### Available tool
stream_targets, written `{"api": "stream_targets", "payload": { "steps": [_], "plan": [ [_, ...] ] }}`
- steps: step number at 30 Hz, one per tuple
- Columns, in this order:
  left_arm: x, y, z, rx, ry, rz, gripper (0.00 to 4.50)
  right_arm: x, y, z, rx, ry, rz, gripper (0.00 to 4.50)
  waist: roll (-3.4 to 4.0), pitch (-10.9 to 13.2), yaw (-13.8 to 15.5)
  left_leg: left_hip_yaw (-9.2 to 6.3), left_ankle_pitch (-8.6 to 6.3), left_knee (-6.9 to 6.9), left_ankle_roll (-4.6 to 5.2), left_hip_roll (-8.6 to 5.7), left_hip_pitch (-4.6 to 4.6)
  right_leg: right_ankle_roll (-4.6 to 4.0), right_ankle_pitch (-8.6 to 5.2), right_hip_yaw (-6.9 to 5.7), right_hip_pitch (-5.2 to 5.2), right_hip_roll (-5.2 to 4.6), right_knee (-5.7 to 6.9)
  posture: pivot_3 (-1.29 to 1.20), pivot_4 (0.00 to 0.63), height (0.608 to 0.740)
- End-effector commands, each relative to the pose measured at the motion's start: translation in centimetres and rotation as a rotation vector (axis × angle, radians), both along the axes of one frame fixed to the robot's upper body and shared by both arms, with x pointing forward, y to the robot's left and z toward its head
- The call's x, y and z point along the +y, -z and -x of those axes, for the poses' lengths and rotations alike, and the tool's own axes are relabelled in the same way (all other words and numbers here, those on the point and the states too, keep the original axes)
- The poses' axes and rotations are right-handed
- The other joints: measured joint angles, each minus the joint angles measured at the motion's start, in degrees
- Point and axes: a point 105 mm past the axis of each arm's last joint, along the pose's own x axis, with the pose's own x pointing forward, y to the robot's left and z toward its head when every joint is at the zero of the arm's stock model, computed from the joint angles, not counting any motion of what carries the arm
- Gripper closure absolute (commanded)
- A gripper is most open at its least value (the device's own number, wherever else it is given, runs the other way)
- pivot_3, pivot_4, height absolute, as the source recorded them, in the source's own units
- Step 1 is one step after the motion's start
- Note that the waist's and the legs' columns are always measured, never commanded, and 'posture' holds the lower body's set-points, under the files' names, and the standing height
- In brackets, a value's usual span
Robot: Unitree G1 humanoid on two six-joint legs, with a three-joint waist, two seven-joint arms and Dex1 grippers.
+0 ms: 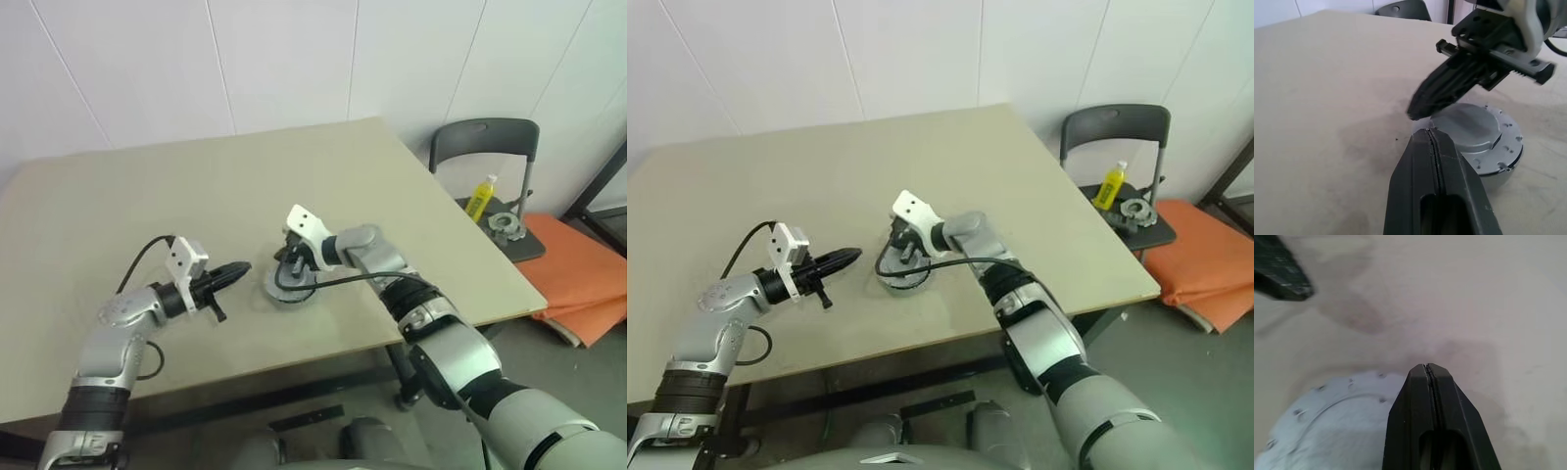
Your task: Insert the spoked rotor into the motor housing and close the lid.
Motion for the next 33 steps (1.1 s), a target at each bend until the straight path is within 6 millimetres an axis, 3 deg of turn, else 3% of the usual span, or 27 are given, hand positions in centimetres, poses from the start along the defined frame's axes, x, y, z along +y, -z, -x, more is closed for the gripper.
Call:
{"api": "stream_targets", "payload": {
  "steps": [1, 13, 17, 21, 24, 26, 33],
  "plan": [
    [-0.3, -0.9, -0.3, -0.049, 0.013, -0.012, 4.5, 0.2, -1.9, 0.6, -0.009, -0.086, -0.029, 3.93, 0.0, 0.0, 0.0, 0.0, 0.0, 0.01, 0.0, 0.0, 0.0, 0.0, 0.0, 0.0, 0.0, 0.0, 0.0, 0.0, 0.0, 0.74],
    [-0.4, -0.8, -0.4, -0.05, 0.016, -0.004, 4.5, -1.1, 0.4, 1.4, -0.053, -0.139, 0.11, 0.03, 0.0, 0.0, 0.0, 0.01, 0.0, 0.05, 0.0, 0.0, 0.01, 0.0, 0.0, -0.01, 0.01, 0.0, 0.02, 0.0, 0.0, 0.74],
    [-0.3, -0.7, -0.4, -0.049, 0.013, -0.009, 4.5, -1.9, 2.3, 2.1, -0.022, -0.163, 0.197, 0.03, 0.0, 0.0, 0.0, 0.01, 0.0, 0.07, 0.0, -0.01, 0.08, 0.0, 0.0, -0.01, 0.1, -0.02, 0.02, 0.0, 0.0, 0.74],
    [-0.2, -0.6, -0.5, -0.049, 0.009, -0.014, 4.5, -1.8, 2.8, 3.0, 0.01, -0.19, 0.191, 0.03, -0.01, 0.0, 0.1, 0.01, -0.01, 0.07, -0.01, -0.01, 0.29, 0.0, -0.02, -0.01, 0.28, -0.03, 0.02, 0.0, 0.0, 0.74],
    [-0.2, -0.6, -0.5, -0.052, 0.006, -0.016, 4.5, -1.6, 2.8, 3.2, 0.021, -0.189, 0.175, 0.6, -0.01, 0.0, 0.1, 0.01, -0.02, 0.06, -0.02, 0.0, 0.41, 0.0, -0.03, -0.01, 0.38, -0.04, 0.01, 0.0, 0.0, 0.74],
    [-0.2, -0.6, -0.6, -0.053, 0.004, -0.018, 4.5, -1.6, 2.9, 3.5, 0.02, -0.213, 0.181, 1.21, -0.01, 0.0, 0.1, 0.01, -0.02, 0.06, -0.03, 0.0, 0.46, 0.0, -0.03, -0.01, 0.42, -0.05, 0.01, 0.0, 0.0, 0.74],
    [-0.2, -0.5, -0.6, -0.058, 0.0, -0.018, 4.5, -1.9, 3.3, 4.5, 0.022, -0.281, 0.224, 1.31, -0.01, 0.0, 0.1, 0.01, -0.02, -0.16, -0.03, 0.0, 0.44, 0.01, -0.02, -0.01, 0.43, -0.05, -0.24, 0.0, 0.0, 0.74]
  ]
}}
